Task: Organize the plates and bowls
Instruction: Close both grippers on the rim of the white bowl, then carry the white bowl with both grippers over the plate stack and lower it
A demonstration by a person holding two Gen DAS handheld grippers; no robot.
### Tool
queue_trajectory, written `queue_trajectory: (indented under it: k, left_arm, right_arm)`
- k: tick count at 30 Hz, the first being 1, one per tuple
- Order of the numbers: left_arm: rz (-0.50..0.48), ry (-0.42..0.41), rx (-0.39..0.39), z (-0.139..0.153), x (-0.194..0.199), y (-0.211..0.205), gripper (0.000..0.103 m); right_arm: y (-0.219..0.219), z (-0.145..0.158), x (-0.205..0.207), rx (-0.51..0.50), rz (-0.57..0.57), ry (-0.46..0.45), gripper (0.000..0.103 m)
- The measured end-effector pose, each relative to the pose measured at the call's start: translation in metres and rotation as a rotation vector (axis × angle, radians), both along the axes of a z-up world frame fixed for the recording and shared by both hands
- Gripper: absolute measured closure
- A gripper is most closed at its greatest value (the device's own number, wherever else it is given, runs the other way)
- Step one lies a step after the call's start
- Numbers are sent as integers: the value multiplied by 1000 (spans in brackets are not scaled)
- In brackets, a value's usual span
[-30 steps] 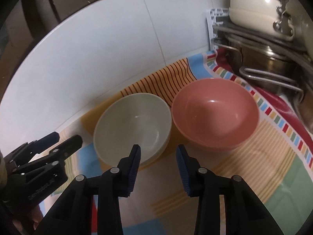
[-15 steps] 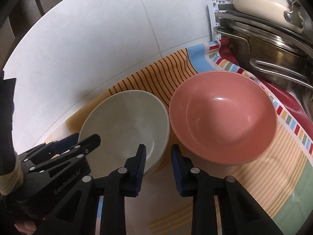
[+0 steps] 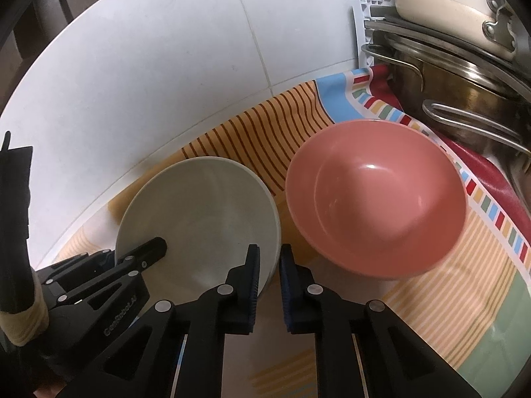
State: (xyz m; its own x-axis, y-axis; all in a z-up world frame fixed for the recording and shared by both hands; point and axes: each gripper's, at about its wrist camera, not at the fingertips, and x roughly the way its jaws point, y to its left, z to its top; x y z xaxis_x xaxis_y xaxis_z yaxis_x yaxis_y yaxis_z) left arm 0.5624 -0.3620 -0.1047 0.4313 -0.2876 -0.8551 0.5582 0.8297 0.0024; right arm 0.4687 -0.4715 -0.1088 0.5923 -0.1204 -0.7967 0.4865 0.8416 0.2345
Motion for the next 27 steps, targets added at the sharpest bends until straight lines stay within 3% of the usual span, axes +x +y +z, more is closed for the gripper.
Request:
queue_trajectory:
  k: [14, 27]
  left_arm:
    - [121, -12, -43, 45, -58, 84, 88]
    - [226, 30, -78, 54, -131, 157, 87]
  right_arm:
    - [62, 41, -29, -9, 119, -9, 90]
    - [128, 64, -84, -47, 267, 19, 90]
